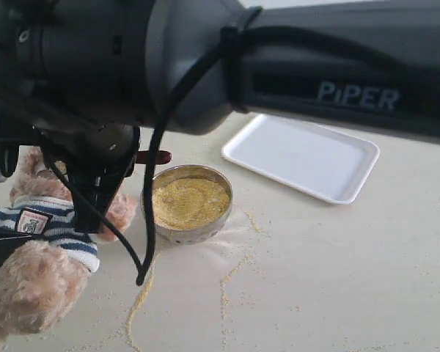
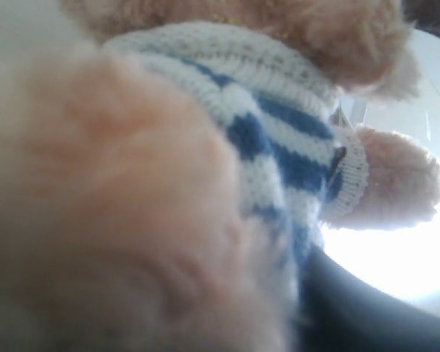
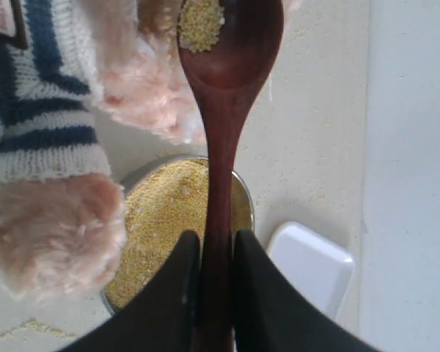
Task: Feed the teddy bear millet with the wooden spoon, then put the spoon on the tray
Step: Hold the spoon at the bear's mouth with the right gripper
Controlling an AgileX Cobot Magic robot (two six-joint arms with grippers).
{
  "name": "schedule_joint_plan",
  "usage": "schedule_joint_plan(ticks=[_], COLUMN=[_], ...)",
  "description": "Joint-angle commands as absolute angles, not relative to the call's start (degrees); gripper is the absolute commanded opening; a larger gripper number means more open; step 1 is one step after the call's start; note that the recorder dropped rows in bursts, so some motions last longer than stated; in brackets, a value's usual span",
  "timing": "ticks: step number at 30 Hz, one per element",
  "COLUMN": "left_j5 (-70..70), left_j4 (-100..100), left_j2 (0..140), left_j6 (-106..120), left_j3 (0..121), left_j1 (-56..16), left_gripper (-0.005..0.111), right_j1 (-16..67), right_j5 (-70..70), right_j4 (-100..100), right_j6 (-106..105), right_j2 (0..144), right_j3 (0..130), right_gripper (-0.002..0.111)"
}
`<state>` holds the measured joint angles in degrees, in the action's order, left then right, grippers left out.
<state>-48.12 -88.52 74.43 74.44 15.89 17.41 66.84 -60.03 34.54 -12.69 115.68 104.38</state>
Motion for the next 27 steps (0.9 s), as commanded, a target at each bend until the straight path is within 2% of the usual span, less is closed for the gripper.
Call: schedule_joint_plan(ticks=[1,27], left_j5=[-49.44,-49.45], left_j4=[-89.05,-89.05], left_j2=[74.54,74.54], left_j6=[74.23,74.45], left_j3=[15.77,15.77], left_j1=[17.44,17.44], left_gripper=[0.005,0.005], right_j1=[68.48,68.92], right_j5=[-61.28,-63.33], right_j4=[38.48,42.91], right_j6=[-11.8,-8.51], right_j2=[116.56,116.69], right_j3=[104.63,104.63], right_gripper=[0.0,0.0])
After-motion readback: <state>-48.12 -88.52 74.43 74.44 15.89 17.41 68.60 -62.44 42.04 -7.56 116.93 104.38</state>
